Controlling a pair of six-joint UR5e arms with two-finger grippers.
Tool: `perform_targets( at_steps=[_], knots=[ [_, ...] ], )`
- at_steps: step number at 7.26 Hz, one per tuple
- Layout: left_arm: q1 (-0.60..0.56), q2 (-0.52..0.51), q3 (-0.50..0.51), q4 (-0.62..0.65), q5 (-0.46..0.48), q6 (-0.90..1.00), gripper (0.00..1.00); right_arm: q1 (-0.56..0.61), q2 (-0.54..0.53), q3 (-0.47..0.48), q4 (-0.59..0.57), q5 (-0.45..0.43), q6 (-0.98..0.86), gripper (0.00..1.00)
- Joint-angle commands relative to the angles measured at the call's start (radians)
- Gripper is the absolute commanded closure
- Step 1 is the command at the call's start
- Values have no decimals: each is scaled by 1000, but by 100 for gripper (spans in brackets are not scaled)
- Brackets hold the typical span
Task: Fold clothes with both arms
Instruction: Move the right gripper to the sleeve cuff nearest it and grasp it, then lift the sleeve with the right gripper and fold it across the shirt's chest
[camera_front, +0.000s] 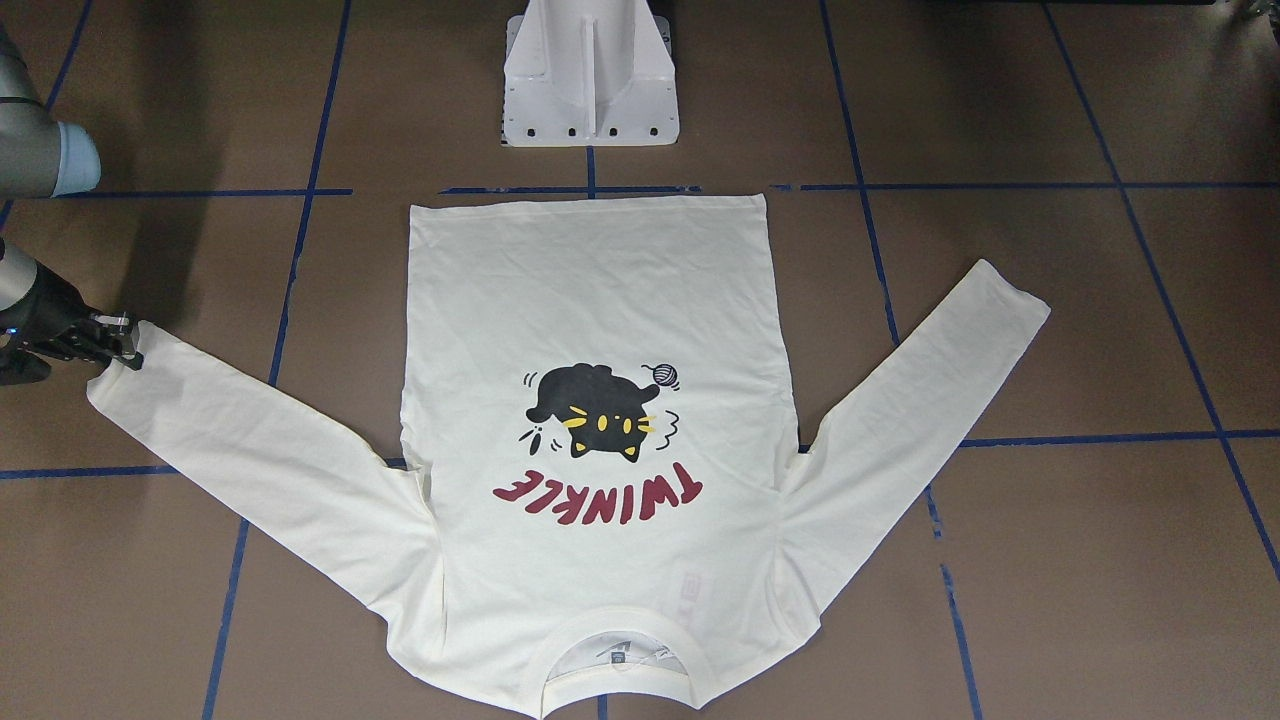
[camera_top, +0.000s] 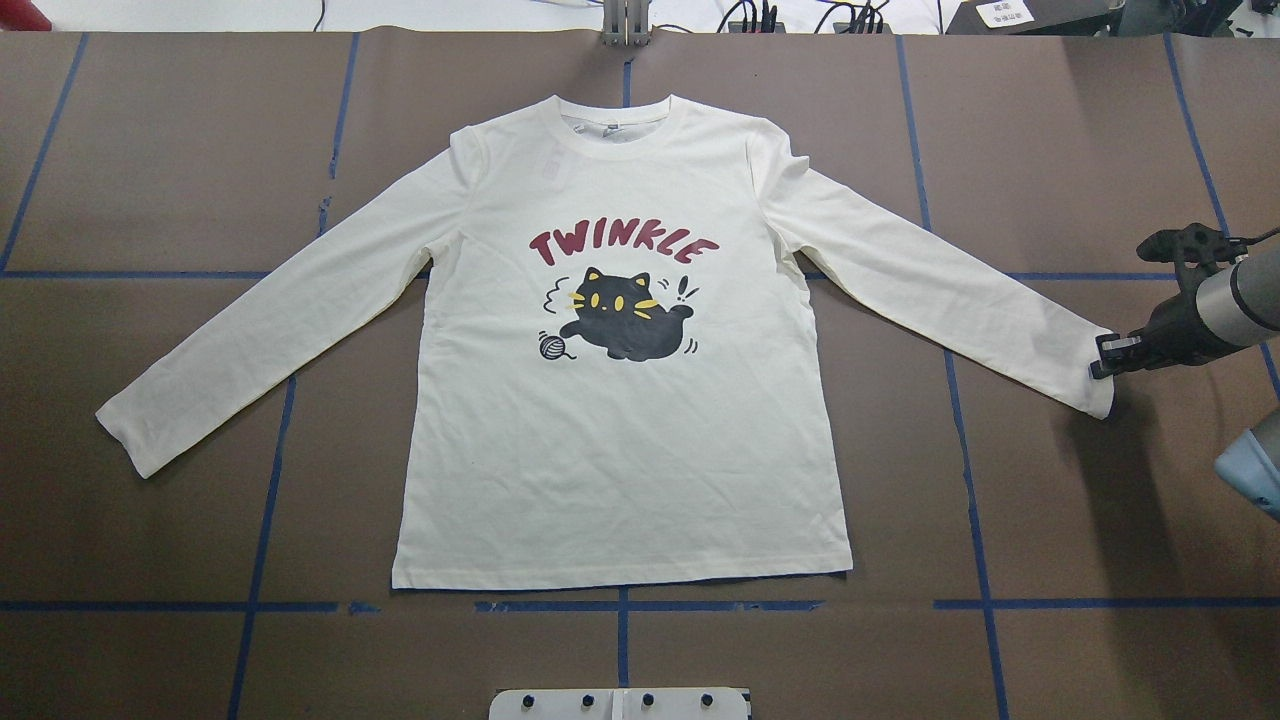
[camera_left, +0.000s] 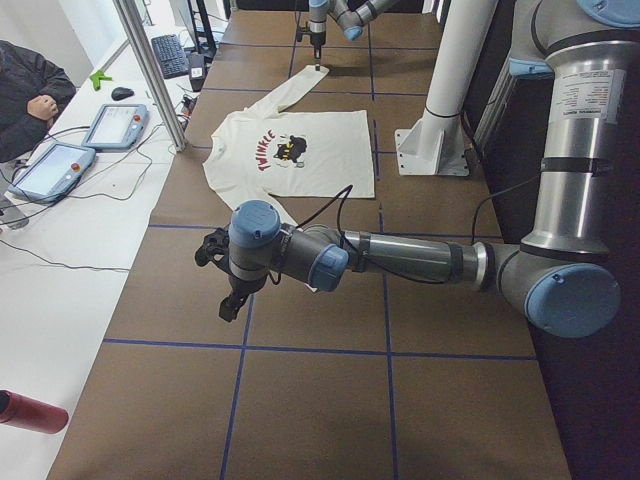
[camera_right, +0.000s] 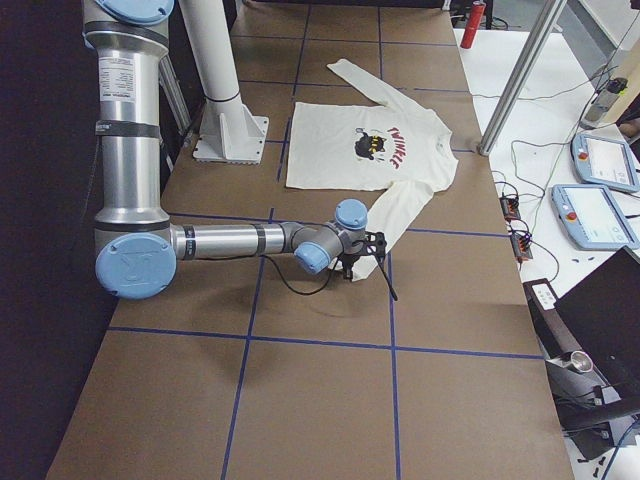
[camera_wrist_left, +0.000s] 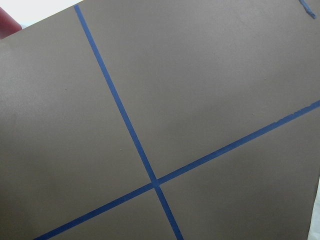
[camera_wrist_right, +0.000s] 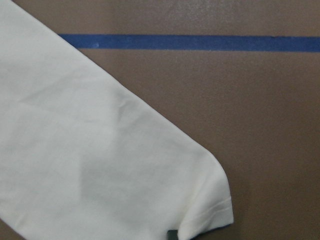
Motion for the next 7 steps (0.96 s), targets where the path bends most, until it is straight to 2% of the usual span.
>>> perform_targets(
  at_steps=[1, 3, 4, 5, 6, 7],
  knots=[
    [0, 2, -4, 0, -2, 0, 0, 19, 1, 69, -2, 8, 3, 100],
    [0, -11, -8, -11, -18, -11, 0, 15, 146, 79, -52, 8, 80, 100],
    [0, -12, -8, -11, -29, -11, 0, 13, 270, 73, -142, 10, 113, 100],
    [0, -15, -7, -11, -29, -12, 0, 13, 423, 68, -307, 10, 116, 100],
    [0, -17, -8, -11, -29, -12, 0, 8, 543, 47, -405, 5, 169, 100],
    [0, -15, -8, -11, -29, -12, 0, 5, 667, -31, -400, 8, 219, 100]
  ],
)
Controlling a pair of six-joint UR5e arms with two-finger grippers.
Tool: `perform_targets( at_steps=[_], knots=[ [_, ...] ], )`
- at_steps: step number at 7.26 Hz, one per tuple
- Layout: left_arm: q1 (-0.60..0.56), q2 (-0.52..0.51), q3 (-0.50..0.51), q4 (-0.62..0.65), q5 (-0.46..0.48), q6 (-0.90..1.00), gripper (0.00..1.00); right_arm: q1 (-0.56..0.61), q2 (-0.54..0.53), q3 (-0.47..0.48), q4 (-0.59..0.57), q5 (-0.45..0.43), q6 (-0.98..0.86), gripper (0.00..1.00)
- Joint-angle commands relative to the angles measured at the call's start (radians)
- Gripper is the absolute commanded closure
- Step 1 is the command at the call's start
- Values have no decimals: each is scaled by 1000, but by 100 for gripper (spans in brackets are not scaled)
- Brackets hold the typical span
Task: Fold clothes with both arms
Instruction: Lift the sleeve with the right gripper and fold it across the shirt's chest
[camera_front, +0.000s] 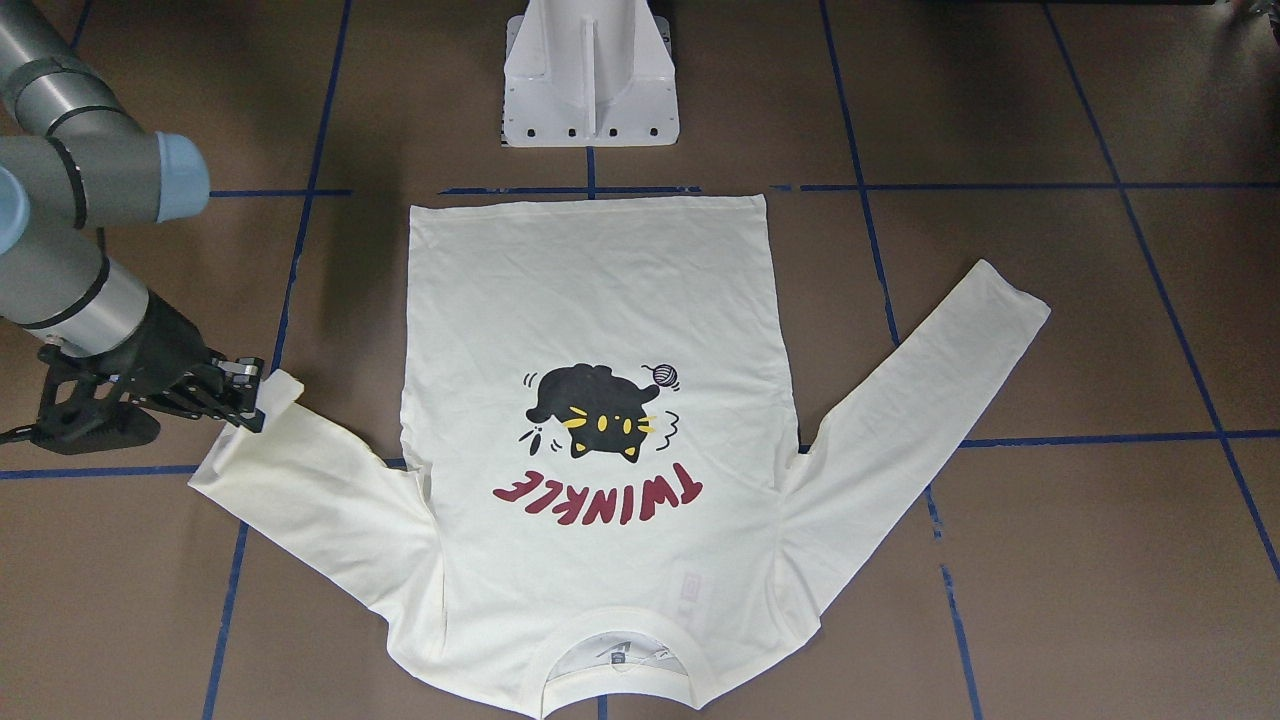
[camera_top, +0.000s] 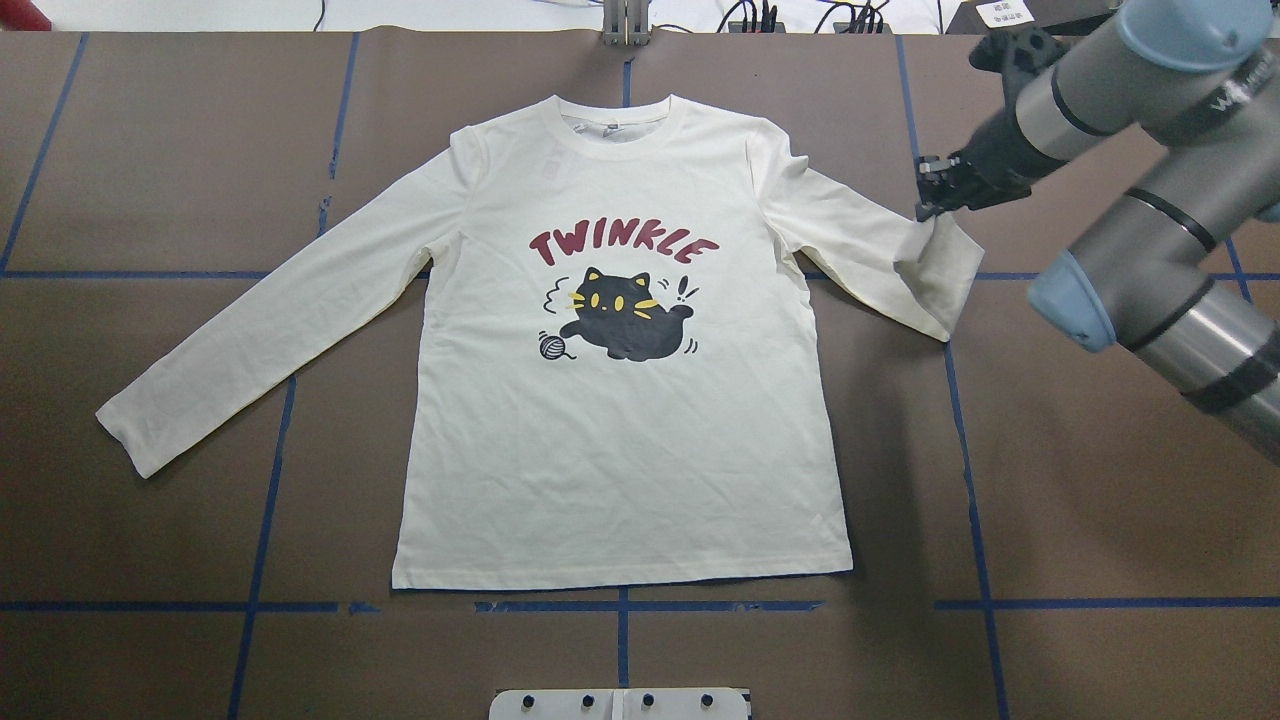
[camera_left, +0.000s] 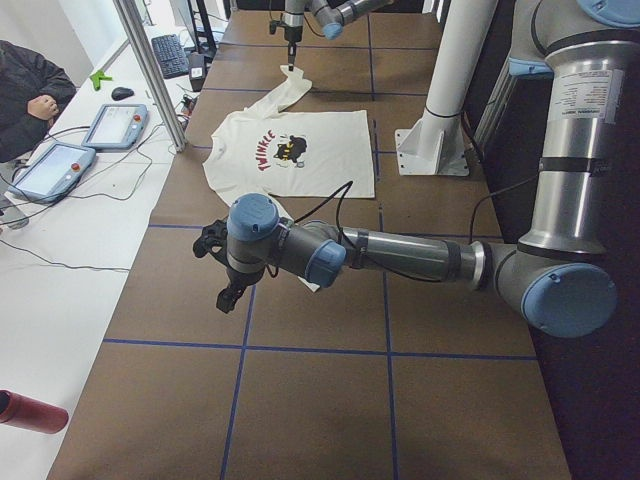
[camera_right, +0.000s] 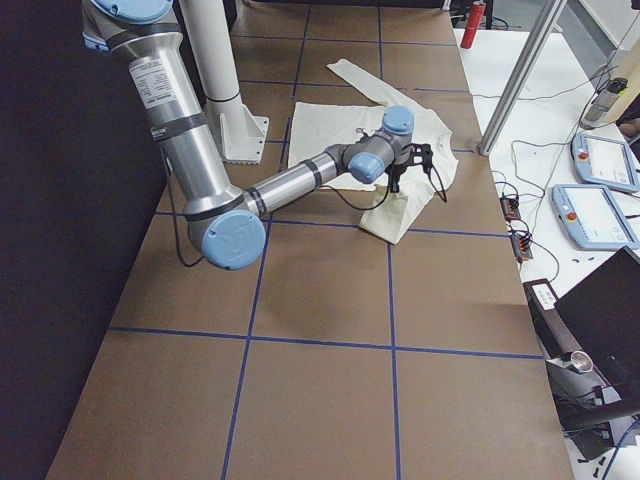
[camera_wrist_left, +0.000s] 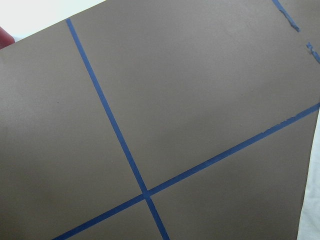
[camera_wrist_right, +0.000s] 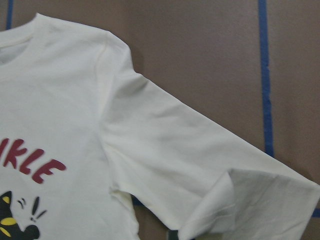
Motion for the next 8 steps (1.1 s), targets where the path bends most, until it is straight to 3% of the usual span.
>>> perform_targets(
  at_steps=[1, 3, 4, 5, 8],
  knots=[
    [0, 1, 3, 0, -1, 1, 0, -7, 323, -178, -51, 1, 64, 100],
    [0, 6, 6, 0, -2, 4, 0, -59, 602, -454, 18, -13, 59, 100],
    [0, 6, 10, 0, -2, 4, 0, -173, 655, -589, 172, -139, 61, 100],
    [0, 5, 13, 0, -2, 4, 0, -273, 672, -673, 237, -254, 61, 100],
    [0, 5, 24, -5, -2, 6, 0, -343, 778, -759, 286, -353, 61, 100]
  ],
)
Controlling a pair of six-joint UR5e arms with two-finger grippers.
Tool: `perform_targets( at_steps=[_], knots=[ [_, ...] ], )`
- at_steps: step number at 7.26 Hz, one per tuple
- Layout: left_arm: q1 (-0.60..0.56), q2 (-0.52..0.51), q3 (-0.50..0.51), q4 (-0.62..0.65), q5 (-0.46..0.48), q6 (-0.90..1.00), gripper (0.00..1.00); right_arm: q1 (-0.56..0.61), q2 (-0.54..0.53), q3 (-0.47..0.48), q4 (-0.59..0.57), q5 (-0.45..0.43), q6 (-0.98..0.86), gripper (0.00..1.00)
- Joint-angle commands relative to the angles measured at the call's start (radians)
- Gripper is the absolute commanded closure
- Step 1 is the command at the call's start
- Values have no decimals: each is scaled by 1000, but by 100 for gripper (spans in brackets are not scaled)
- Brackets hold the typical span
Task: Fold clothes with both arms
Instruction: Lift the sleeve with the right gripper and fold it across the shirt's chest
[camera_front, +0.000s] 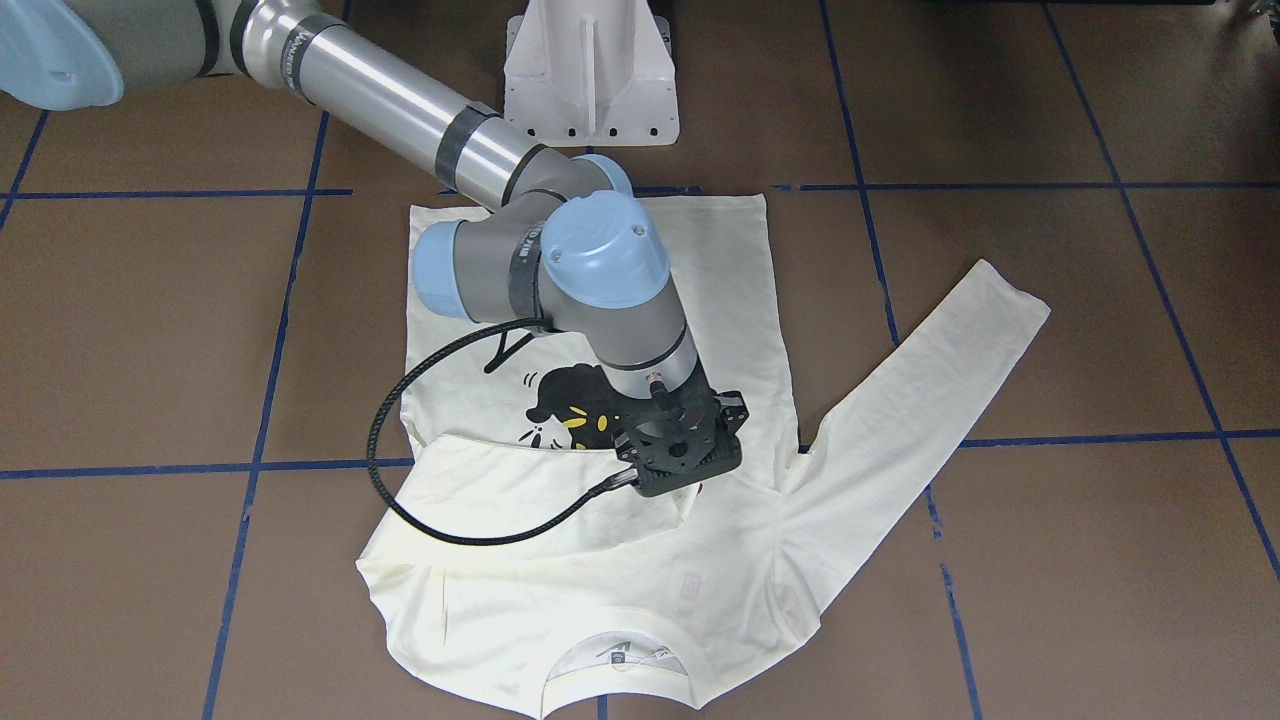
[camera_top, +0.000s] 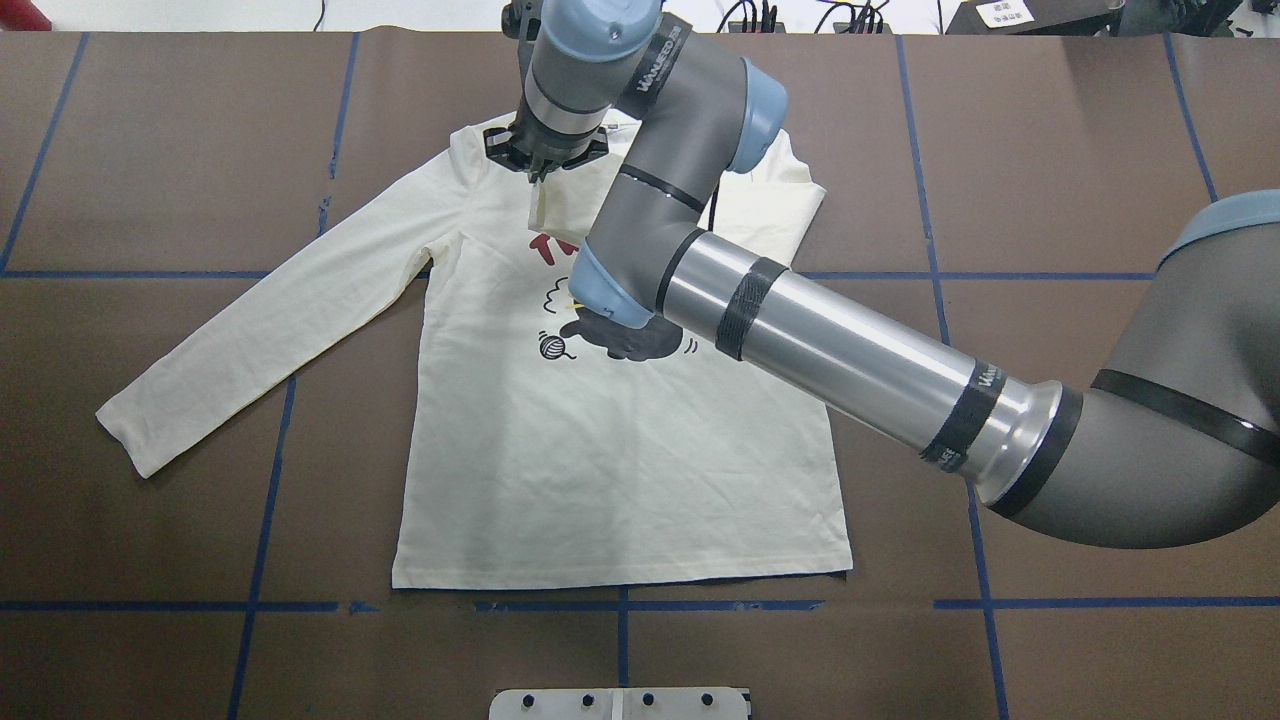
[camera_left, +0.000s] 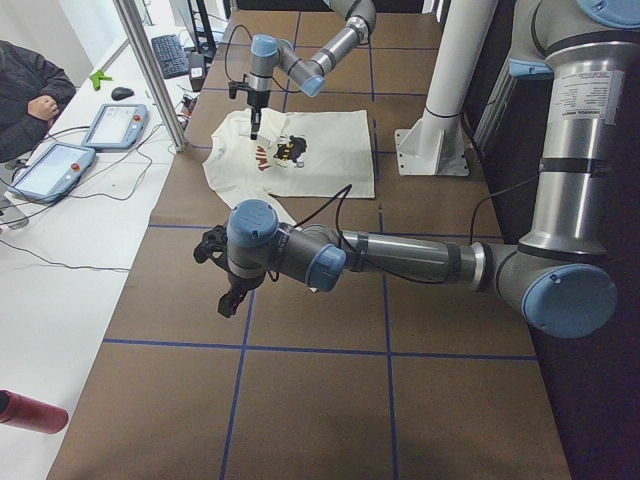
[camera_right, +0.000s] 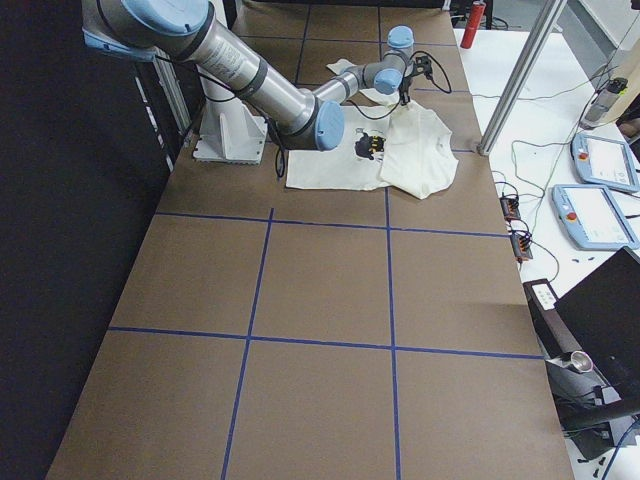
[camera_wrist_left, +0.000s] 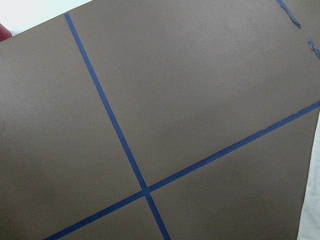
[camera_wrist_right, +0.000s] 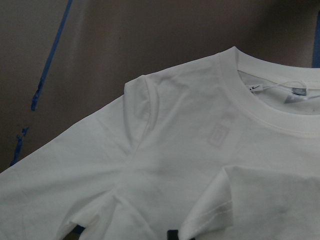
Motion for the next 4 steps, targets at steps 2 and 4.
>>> perform_targets(
  at_steps=[2, 4],
  knots=[
    [0, -2, 13, -8, -3, -1, 0, -76, 88, -119, 153, -117, 18, 1],
    [0, -2, 16, -8, -3, -3, 0, -94, 111, -116, 178, -122, 120, 0]
  ],
)
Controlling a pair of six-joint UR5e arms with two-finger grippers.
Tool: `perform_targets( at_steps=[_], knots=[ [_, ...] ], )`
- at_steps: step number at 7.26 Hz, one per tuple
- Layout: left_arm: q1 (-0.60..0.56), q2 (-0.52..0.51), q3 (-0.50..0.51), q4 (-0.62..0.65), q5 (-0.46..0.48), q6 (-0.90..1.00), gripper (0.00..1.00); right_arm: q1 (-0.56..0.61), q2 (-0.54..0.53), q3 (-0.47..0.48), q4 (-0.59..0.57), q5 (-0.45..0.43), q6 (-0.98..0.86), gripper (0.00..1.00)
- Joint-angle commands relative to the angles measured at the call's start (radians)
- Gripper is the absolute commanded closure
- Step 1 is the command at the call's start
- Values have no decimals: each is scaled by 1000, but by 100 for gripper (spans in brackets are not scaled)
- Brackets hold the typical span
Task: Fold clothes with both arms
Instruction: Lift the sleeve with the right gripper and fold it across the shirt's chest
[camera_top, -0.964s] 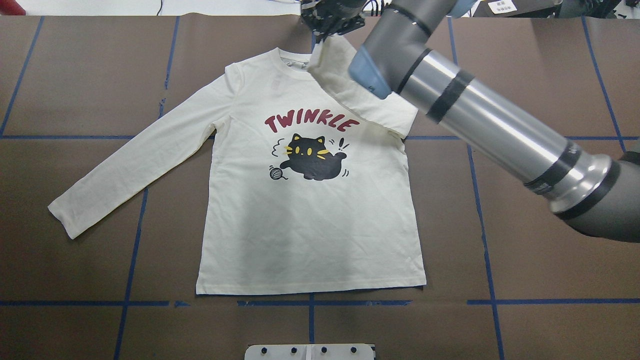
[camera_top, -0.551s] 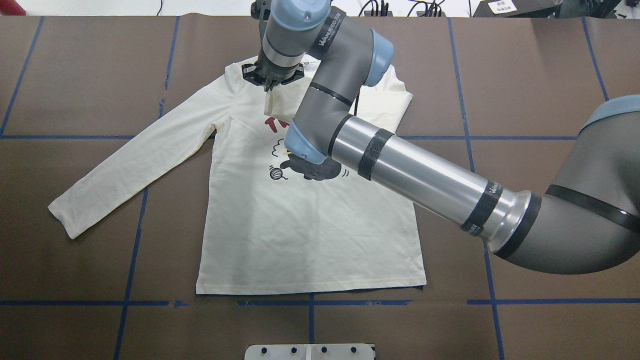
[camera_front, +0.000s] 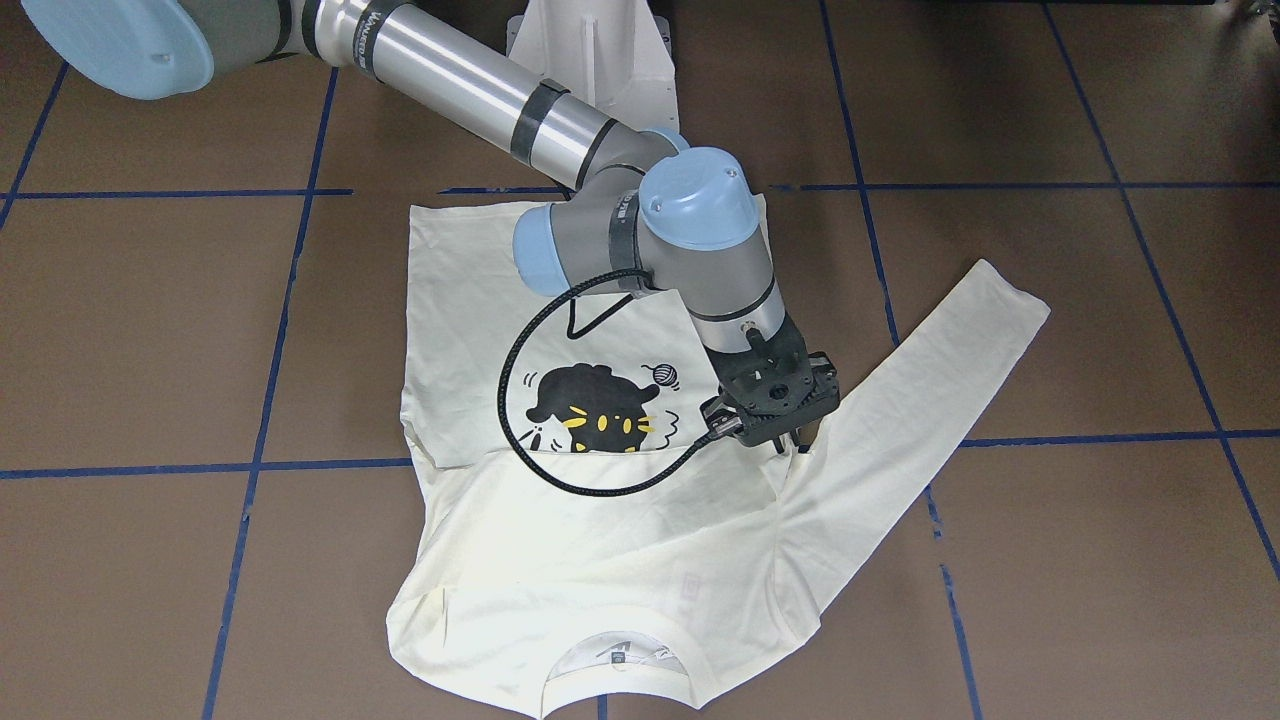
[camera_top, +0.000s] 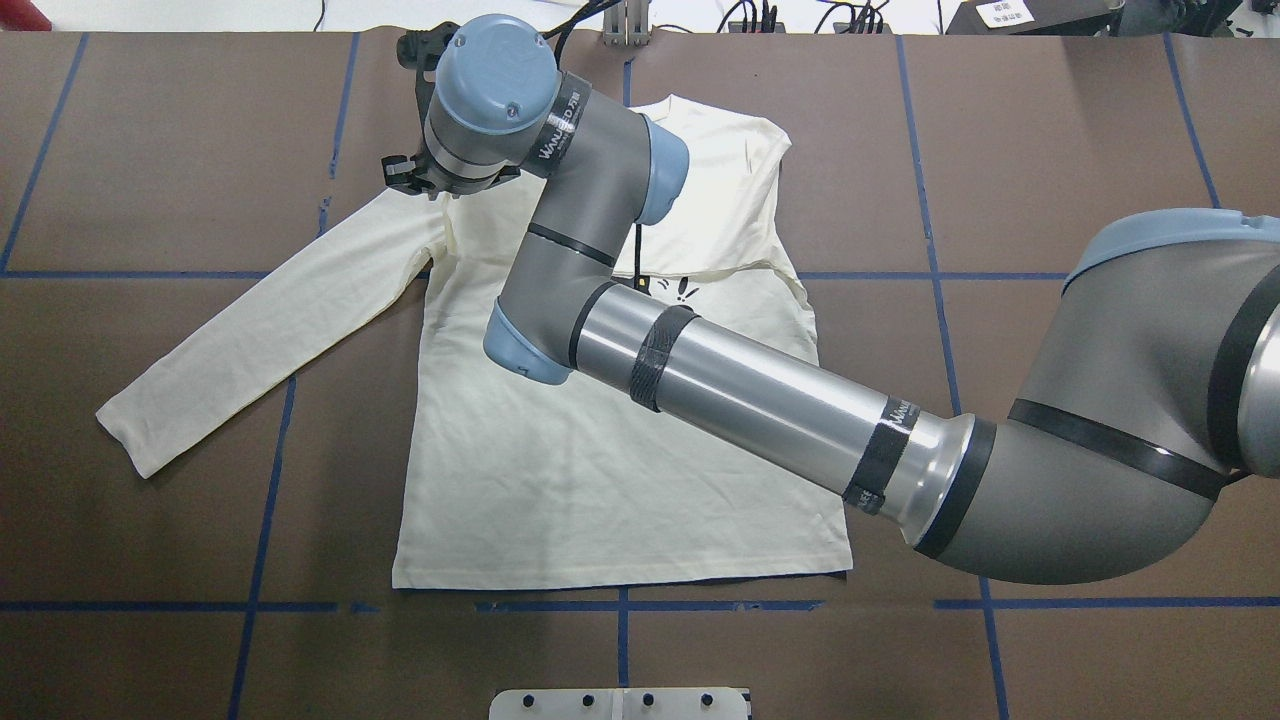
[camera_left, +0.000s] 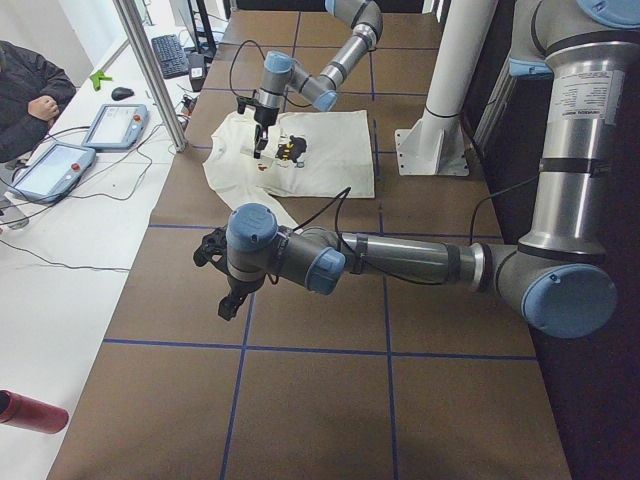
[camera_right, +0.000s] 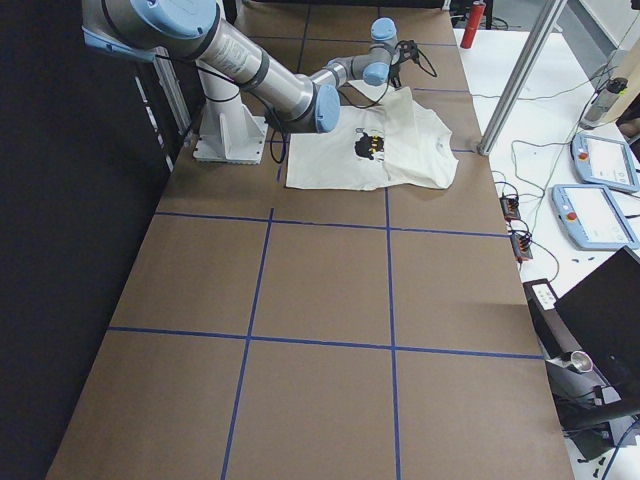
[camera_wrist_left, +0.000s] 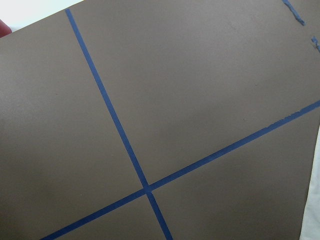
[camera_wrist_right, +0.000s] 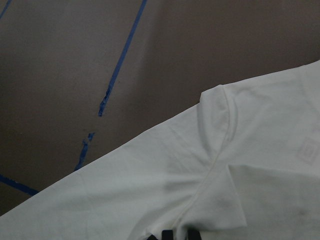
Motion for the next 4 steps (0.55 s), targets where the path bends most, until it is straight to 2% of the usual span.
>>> perform_targets(
  at_steps=[1, 3, 4],
  knots=[
    [0, -2, 4, 0, 0, -2, 0, -20, 14, -1, 19, -11, 86, 0],
    [6, -3, 12, -35, 7, -29, 0, -17, 11, 8, 2, -11, 182, 0],
    [49, -17, 66, -136, 10, -262, 0, 3, -3, 67, -124, -4, 201, 0]
  ],
)
